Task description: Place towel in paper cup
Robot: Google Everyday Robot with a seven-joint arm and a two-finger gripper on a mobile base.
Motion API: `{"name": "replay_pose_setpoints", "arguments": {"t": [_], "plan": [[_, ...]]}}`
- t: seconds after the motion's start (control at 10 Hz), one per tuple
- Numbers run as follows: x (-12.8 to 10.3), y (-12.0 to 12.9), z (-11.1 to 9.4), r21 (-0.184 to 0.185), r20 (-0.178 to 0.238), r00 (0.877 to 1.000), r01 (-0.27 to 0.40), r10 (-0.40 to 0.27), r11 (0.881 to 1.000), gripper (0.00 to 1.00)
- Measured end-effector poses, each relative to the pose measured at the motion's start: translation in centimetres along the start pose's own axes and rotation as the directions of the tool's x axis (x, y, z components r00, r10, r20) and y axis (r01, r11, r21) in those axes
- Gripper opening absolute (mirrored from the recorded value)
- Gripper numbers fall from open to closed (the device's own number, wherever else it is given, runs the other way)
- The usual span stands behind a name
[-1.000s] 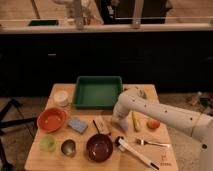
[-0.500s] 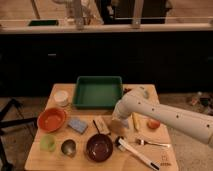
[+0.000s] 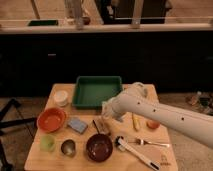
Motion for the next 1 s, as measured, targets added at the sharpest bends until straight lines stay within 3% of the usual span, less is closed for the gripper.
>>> {"name": "replay_pose_setpoints", "arguments": {"t": [0.2, 0.4, 0.5, 1.0], "plan": [[-3.4, -1.4, -0.8, 0.007, 0.037, 0.992, 0.118, -0.118, 0.993, 0.0], [-6.7, -2.9, -1.3, 0.009, 0.079, 0.97, 0.229, -0.229, 0.973, 0.0], [-7.3, -3.2, -1.4, 0.009, 0.087, 0.964, 0.251, -0.251, 0.968, 0.0], [-7.3, -3.2, -1.4, 0.009, 0.087, 0.964, 0.252, -0.251, 0.968, 0.0]]}}
